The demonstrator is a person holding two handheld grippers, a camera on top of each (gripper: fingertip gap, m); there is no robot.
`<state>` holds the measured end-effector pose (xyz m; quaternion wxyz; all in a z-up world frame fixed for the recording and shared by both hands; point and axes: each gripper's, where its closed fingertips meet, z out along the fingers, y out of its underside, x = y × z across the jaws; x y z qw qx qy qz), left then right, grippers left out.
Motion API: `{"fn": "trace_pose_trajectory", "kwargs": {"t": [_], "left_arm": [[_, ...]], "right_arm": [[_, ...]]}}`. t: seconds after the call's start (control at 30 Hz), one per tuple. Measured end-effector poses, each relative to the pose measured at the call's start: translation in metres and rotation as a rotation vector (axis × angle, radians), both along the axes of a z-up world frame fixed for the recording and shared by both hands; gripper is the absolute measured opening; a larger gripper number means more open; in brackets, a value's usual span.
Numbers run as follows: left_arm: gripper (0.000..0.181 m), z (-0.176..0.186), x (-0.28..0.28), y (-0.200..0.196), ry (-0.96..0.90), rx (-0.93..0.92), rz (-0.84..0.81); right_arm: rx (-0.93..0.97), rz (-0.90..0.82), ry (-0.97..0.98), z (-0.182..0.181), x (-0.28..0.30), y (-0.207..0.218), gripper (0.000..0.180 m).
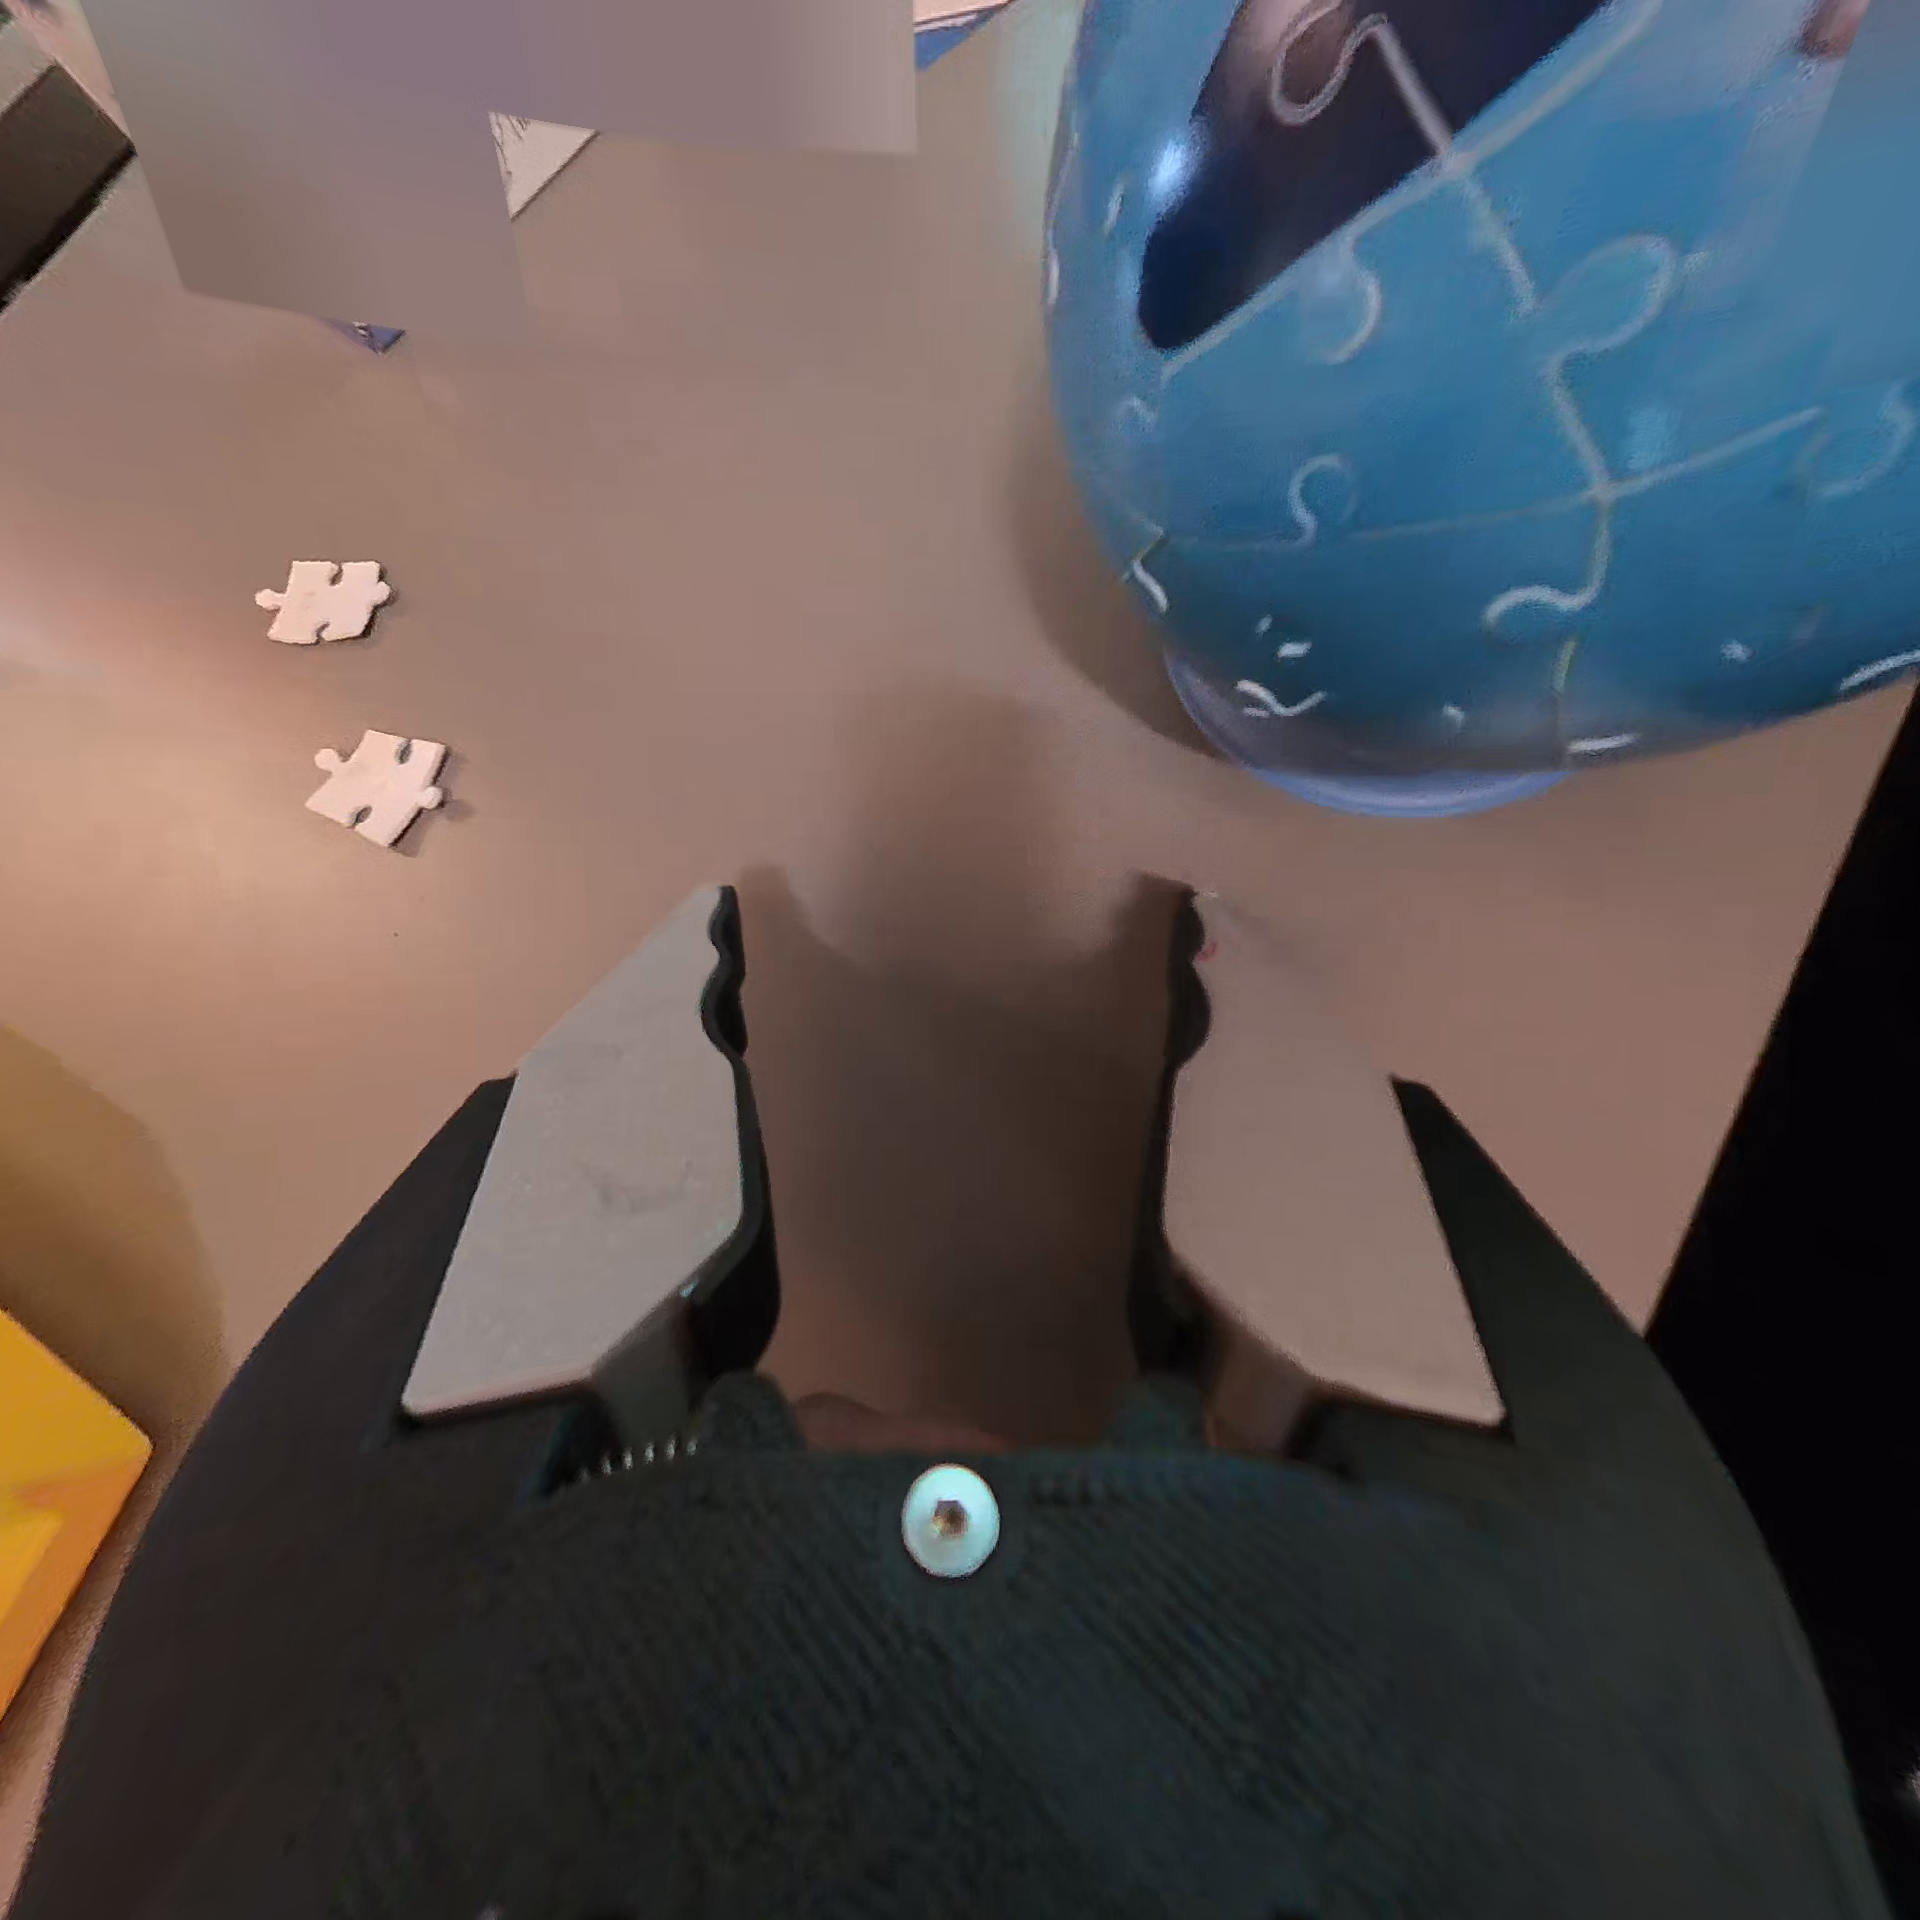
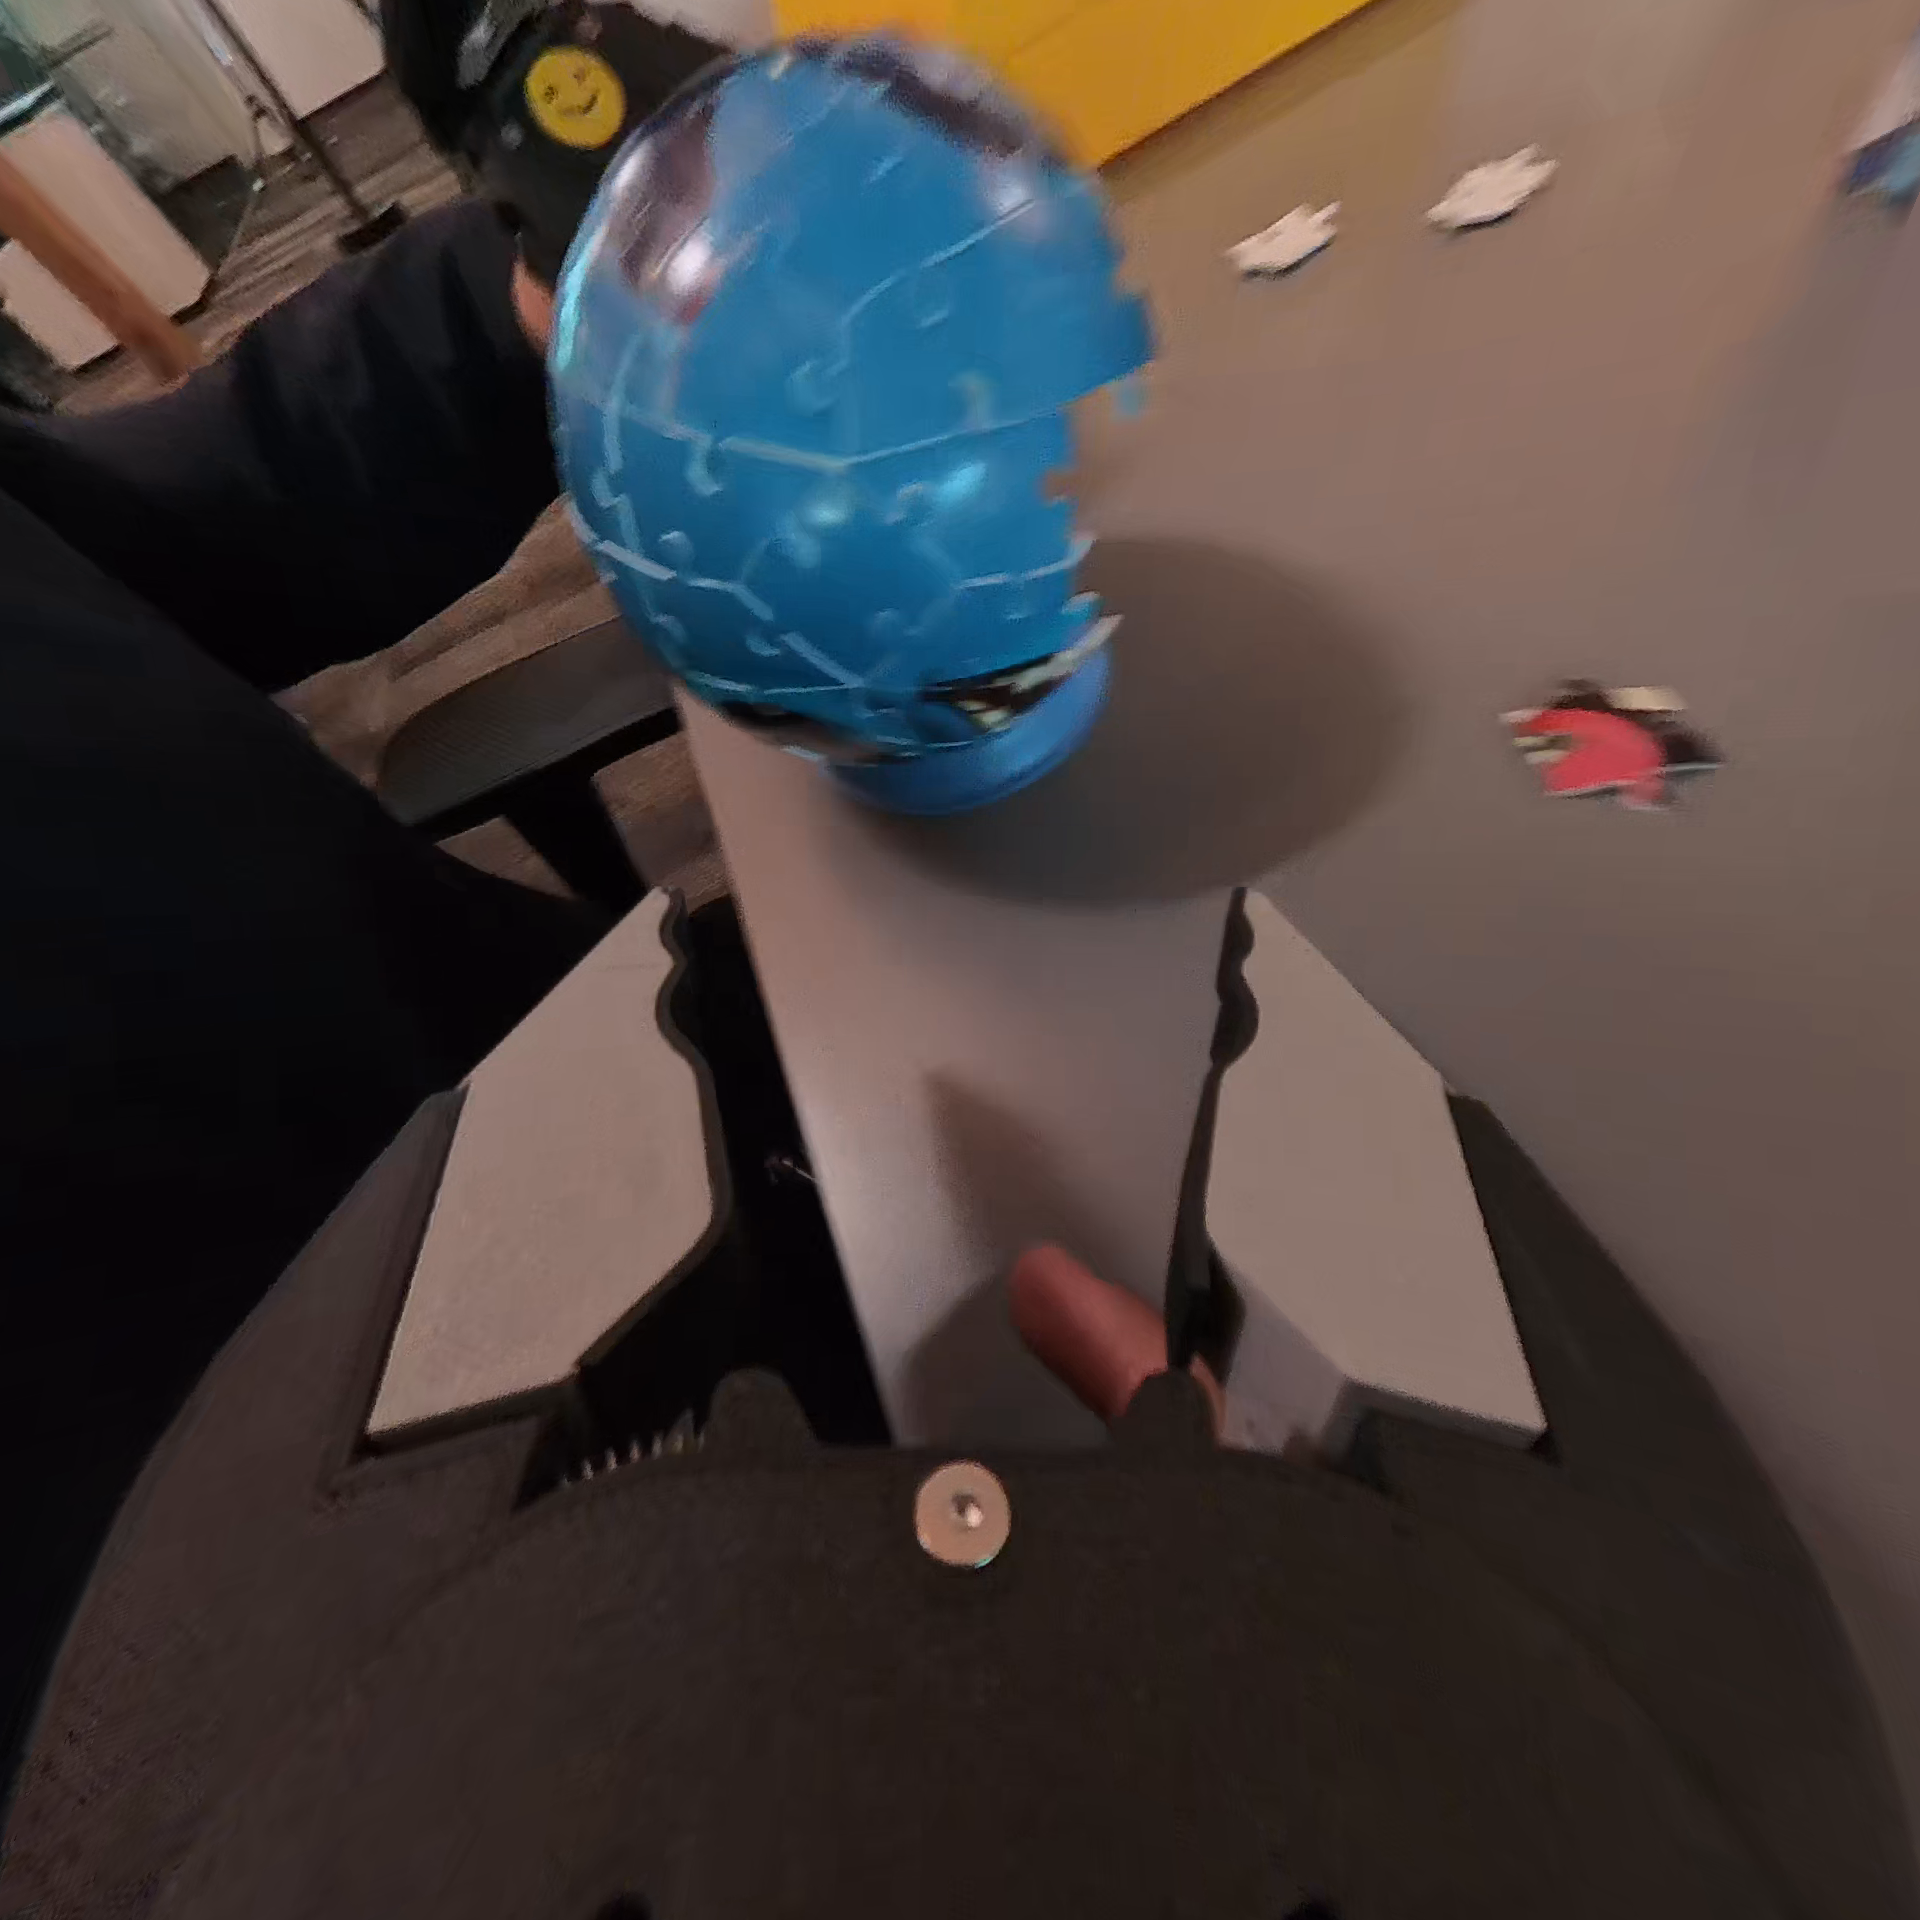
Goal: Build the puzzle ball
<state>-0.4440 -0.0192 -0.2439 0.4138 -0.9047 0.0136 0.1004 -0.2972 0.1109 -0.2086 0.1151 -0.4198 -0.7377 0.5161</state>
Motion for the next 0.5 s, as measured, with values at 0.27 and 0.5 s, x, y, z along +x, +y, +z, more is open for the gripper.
{"fn": "trace_pose_trajectory", "kwargs": {"t": [0.27, 0.5], "left_arm": [[0.081, 0.011, -0.013, 0.020, 0.019, 0.075, -0.128], [0.059, 0.040, -0.030, 0.027, -0.195, 0.277, -0.127]], "right_arm": [[-0.242, -0.142, 0.029, 0.021, -0.035, 0.093, 0.079], [-0.430, -0.129, 0.001, 0.031, -0.052, 0.112, 0.072]]}}
